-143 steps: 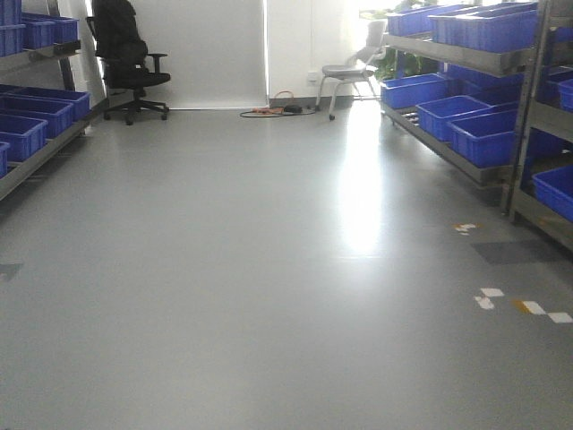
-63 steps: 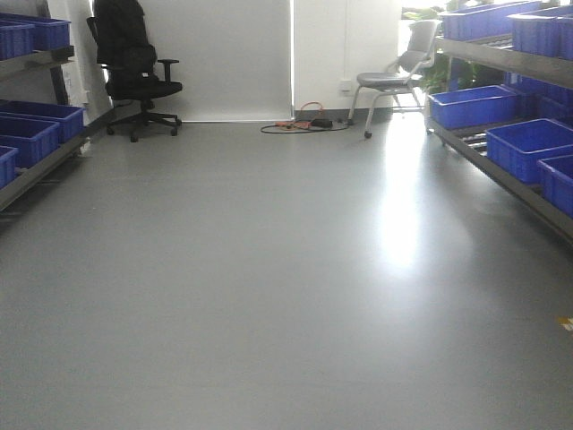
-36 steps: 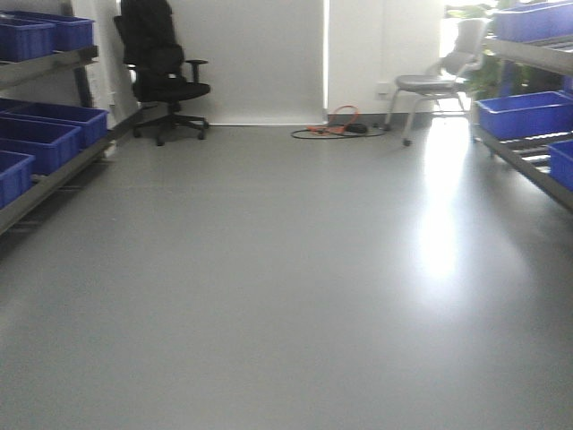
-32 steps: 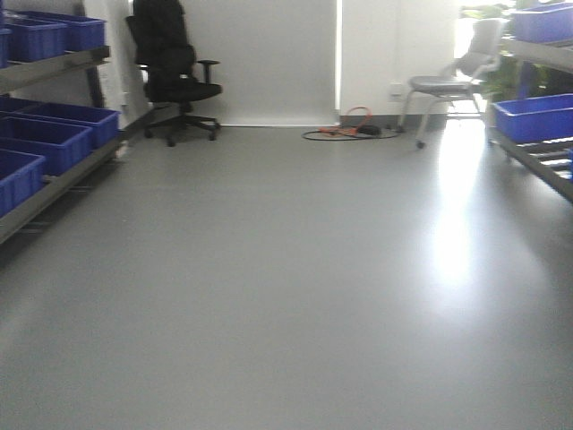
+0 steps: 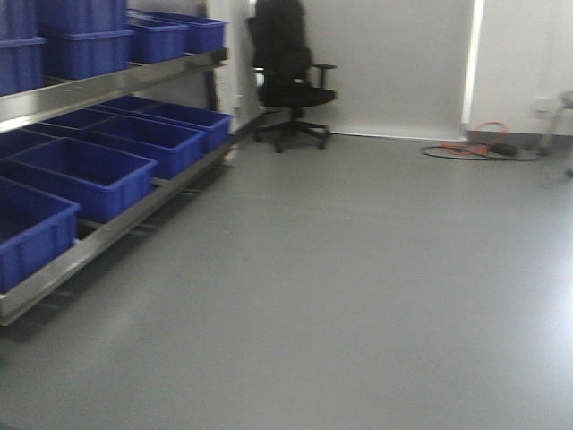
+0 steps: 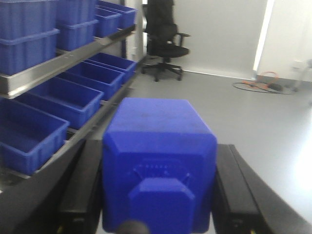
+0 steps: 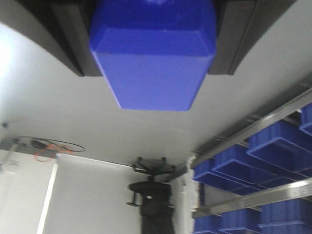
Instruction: Pick and sort blue part to right shelf
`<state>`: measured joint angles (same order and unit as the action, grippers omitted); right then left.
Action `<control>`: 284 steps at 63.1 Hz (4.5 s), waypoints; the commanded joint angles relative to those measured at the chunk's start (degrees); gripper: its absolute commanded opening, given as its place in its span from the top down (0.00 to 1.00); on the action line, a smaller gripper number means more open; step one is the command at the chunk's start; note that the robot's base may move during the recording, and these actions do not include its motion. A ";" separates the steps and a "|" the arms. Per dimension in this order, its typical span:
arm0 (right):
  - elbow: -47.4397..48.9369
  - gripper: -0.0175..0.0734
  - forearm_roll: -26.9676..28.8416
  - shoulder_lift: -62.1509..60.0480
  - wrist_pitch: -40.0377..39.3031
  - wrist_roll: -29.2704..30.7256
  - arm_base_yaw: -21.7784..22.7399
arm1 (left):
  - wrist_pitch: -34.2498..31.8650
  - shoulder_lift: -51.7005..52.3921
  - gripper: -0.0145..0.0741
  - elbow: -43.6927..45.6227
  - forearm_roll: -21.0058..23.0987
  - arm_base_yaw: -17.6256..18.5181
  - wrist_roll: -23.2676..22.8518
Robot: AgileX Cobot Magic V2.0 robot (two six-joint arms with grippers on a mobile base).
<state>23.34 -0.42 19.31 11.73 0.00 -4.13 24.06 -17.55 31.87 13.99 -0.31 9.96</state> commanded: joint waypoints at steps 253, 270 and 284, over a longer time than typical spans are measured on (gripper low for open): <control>1.78 0.32 -0.25 0.53 -5.29 0.49 0.34 | -5.45 -0.47 0.38 1.70 0.85 0.01 0.18; 1.96 0.32 0.75 0.83 -5.18 0.49 0.34 | -5.28 -1.18 0.38 1.70 2.03 0.01 0.18; 3.96 0.32 1.83 6.94 -5.37 0.49 0.34 | -5.28 -8.40 0.37 3.36 2.15 0.01 0.41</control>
<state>23.83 0.90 23.00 11.76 0.00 -4.13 23.43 -22.73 32.32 15.06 -0.31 10.10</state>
